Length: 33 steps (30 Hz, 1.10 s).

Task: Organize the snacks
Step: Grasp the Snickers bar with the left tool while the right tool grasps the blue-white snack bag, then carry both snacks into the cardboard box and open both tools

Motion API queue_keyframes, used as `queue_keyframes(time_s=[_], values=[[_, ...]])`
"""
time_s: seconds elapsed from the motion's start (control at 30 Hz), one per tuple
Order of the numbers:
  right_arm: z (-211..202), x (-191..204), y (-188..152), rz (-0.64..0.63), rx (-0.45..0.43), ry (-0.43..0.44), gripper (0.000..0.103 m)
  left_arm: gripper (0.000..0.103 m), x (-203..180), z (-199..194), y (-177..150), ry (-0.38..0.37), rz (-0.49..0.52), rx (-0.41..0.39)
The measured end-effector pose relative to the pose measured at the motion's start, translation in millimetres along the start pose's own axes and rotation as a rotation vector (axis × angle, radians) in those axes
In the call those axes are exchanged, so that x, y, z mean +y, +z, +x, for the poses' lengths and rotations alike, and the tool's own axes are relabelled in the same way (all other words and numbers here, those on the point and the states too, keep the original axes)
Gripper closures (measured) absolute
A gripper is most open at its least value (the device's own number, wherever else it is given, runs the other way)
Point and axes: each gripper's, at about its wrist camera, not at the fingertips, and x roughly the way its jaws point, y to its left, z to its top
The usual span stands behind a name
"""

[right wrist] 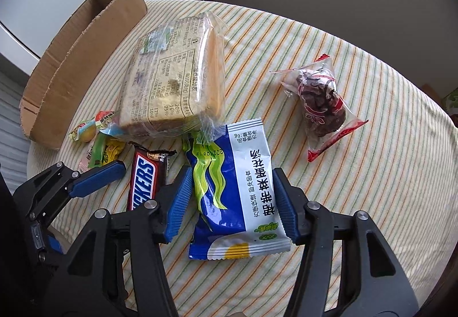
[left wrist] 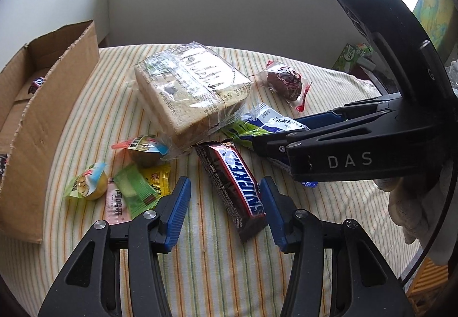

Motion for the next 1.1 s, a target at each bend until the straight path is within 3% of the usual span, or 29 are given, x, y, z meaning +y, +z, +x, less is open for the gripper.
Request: queue_keyframes(time_s=[0.1, 0.13, 0.17, 0.73, 0.9, 1.1], values=[[-3, -3, -2, 0.012, -0.002, 0.001, 0.049, 0.055, -8, 8, 2, 0.021, 0.031, -0.003], [-4, -3, -2, 0.015, -0.003, 0.003, 0.050, 0.068, -8, 9, 2, 0.007, 0.030, -0.001], [-5, -4, -3, 0.019, -0.005, 0.004, 0.050, 0.073, -8, 10, 3, -0.017, 0.023, 0.001], [-55, -14, -28, 0.060, -0.104, 0.073, 0.056, 0.074, 6, -39, -3, -0.063, 0.004, -0.096], [-78, -5, -18, 0.065, -0.161, 0.139, 0.056, 0.074, 16, -60, 0, -0.066, -0.020, -0.153], [-87, 23, 16, 0.036, -0.212, 0.156, 0.056, 0.074, 40, -80, 4, -0.016, -0.054, -0.224]])
